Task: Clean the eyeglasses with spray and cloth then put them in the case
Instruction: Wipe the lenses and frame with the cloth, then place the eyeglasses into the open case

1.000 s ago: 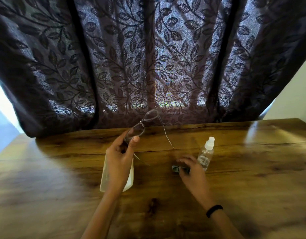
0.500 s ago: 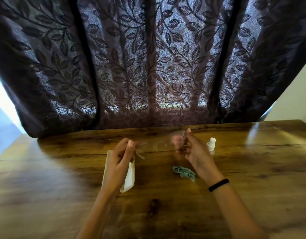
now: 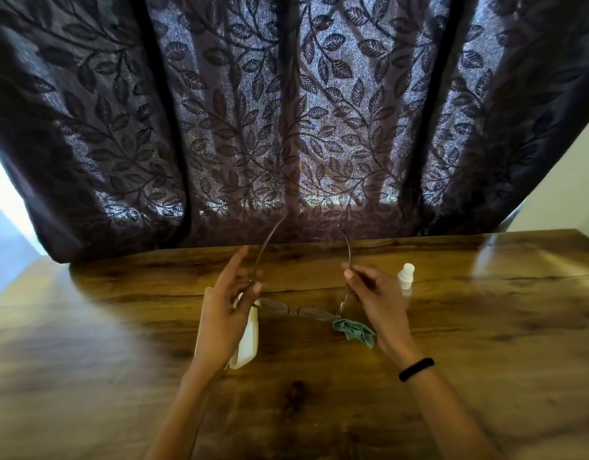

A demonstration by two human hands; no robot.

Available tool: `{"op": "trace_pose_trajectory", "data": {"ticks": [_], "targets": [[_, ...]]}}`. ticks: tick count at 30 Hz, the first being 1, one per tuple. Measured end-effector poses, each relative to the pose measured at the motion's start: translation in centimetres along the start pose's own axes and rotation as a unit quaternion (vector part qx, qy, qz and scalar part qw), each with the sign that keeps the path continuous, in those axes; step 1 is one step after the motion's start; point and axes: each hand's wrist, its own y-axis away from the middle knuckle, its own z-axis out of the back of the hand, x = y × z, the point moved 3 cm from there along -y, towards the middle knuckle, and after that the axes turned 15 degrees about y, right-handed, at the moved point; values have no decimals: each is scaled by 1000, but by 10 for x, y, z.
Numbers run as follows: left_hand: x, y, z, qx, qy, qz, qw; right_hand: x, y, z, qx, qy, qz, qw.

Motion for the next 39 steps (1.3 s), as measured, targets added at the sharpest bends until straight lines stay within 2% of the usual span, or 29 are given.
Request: {"op": "trace_pose_trajectory", "data": {"ticks": [3,7,12,16,17,18,20,23,27,33,36,39], "targets": [[7,0,2,-19,-39,37,998,5,0,2,-40,58,57,996],[7,1,1,-20,-25,57,998,13,1,2,-85,160,162,970],[2,2,-3,-43,-32,56,997,17,4,-10,-97,309,250,912],[-2,1,-10,-53,-6,44,998,22,14,-26,-31,432,348,832],[-3,0,-12,-55,0,42,998,21,16,-29,-20,446,355,821],[-4,-1,-13,-58,5,43,997,20,16,-29,-15,446,351,823],[-7,-1,-13,-70,18,44,996,18,15,-26,-23,415,325,850],[-7,0,-10,-79,29,42,996,11,9,-14,-67,371,277,884],[-7,1,-7,-77,40,37,996,-1,5,-2,-77,401,218,886],[-5,0,-6,-78,21,41,996,-1,4,-2,-61,360,205,908],[-10,-5,-6,-57,-78,7,995,-1,4,-4,-63,345,201,914],[-17,-11,-9,-28,-207,-50,977,-3,5,-6,-59,333,200,920]]}}
